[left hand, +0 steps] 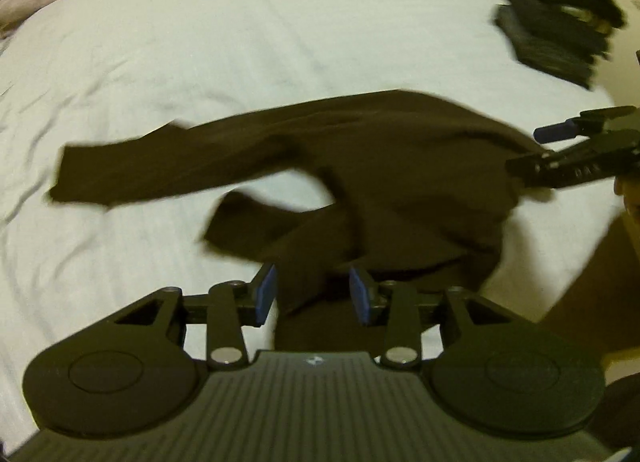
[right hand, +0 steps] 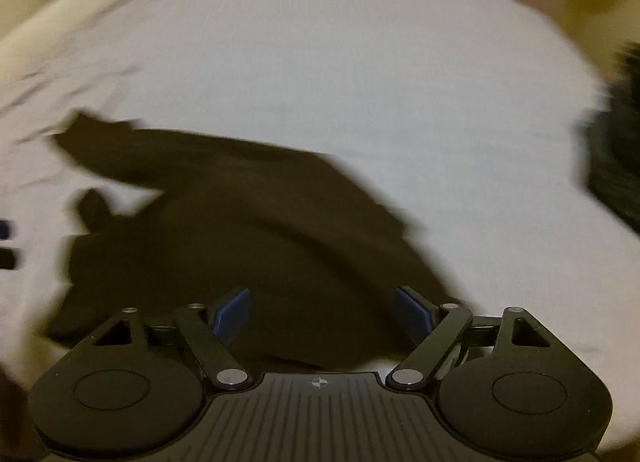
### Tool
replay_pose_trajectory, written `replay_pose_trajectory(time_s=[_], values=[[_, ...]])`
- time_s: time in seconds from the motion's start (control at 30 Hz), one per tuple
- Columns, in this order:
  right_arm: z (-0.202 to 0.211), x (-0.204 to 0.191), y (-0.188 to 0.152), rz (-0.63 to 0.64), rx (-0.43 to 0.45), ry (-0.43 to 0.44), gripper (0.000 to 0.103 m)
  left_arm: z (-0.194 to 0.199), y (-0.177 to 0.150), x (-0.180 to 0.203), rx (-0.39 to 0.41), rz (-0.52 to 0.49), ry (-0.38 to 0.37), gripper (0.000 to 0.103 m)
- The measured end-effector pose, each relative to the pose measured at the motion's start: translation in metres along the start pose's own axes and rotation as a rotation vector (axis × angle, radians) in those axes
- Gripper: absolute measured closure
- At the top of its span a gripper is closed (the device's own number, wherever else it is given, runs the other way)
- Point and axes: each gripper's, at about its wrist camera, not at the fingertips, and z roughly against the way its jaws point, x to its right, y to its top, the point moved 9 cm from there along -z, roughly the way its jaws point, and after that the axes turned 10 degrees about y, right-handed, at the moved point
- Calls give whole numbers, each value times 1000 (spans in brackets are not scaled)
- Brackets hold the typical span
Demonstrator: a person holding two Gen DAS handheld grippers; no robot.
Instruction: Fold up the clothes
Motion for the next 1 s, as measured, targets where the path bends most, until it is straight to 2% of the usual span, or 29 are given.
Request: replay_pose_trajectory(time_s=[0.13, 0.23, 0.4, 0.53, 0.57, 0.6, 0.63, 0.67, 0.73, 0.83, 0.93, 1.0], values=[[-35, -73, 7, 123, -33, 202, 21, 0, -18, -33, -19, 60, 55, 63], [-40, -100, 6, 172, -64, 249, 21, 2, -31, -43, -15, 72, 50, 56], [-40, -96, 6, 135, -87, 253, 21, -7, -36, -34, -17, 58, 7, 53], [-76, -94, 17, 57, -127, 301, 22, -7, -41, -24, -12, 25, -12, 53], [-87, -95, 17, 37, -145, 305, 26, -7, -42, -24, -10, 13, -12, 53], [-99, -96, 18, 18, -164, 291, 39, -7, -42, -24, -7, 1, -12, 53], [-109, -96, 18, -3, -180, 272, 82, -7, -42, -25, -5, -8, -11, 53], [-116, -93, 18, -23, -191, 248, 96, -7, -42, -26, -1, -14, -11, 53], [-107, -79, 19, -57, -177, 219, 98, -7, -41, -28, 2, -17, -16, 53], [-68, -50, 22, -22, -133, 145, 99, -7, -33, -29, 19, -26, -26, 53], [-17, -2, 19, -38, -74, 26, 100, -4, -22, -30, 50, -22, -41, 53], [18, 39, 4, -93, -45, -73, 100, 1, -13, -30, 85, -20, -46, 53]])
